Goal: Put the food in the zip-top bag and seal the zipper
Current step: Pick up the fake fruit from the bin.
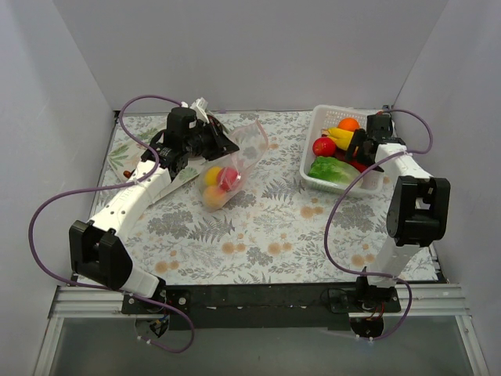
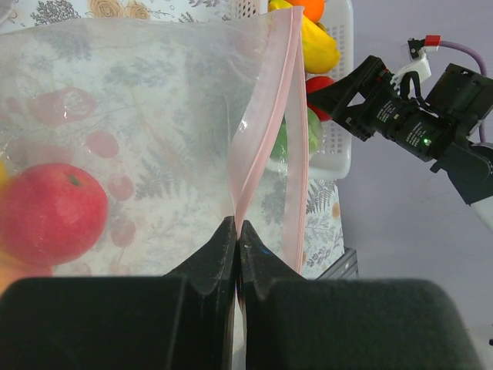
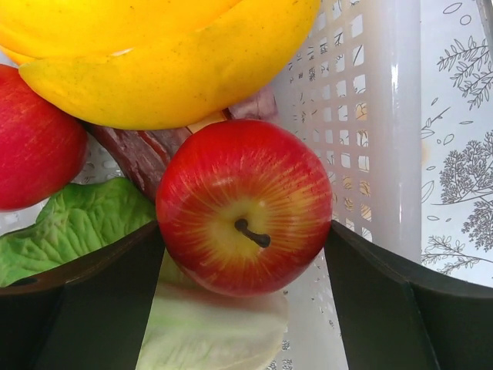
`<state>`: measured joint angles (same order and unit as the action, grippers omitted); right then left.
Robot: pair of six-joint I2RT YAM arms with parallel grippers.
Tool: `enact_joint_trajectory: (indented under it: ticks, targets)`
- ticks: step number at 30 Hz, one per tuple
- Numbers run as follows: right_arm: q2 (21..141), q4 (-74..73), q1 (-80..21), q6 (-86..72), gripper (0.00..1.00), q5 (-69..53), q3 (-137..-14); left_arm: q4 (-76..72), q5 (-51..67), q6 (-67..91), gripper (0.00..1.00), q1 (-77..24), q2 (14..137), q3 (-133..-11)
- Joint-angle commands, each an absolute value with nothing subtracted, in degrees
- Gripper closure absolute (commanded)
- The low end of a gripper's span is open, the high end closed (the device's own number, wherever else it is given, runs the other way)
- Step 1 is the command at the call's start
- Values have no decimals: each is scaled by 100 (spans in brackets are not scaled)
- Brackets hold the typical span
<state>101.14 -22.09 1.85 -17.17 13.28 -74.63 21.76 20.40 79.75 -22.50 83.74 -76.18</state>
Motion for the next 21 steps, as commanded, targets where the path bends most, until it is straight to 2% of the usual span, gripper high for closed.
enact_joint_trajectory:
  ticks: [1, 2, 4, 5, 8, 16, 21]
  targets:
    - [10108, -2004, 202, -1688, 19, 1318, -7796, 2083, 2083, 7919, 100, -2241, 8033, -7559]
    - [10090, -2030, 202, -1644, 32, 1318, -7839, 2092, 2083, 7919, 100, -2233, 8025, -7559]
    - [10029, -2135, 202, -1600, 49, 1379, -7919, 2092, 2092, 7919, 100, -2241, 8016, -7541]
    - [9985, -2345, 202, -1582, 66, 1406, -8032, 2100, 2092, 7919, 100, -2241, 8016, -7532]
    - [9643, -2627, 202, -1565, 78, 1424, -8165, 2135, 2039, 7901, 100, -2233, 8024, -7506]
    - [8238, -3076, -78, -1512, 83, 486, -8569, 2136, 2030, 7875, 100, -2233, 8112, -7541]
    - [7753, -2848, -1448, -1819, 83, 141, -8684, 2127, 2048, 7875, 100, -2241, 8209, -7629]
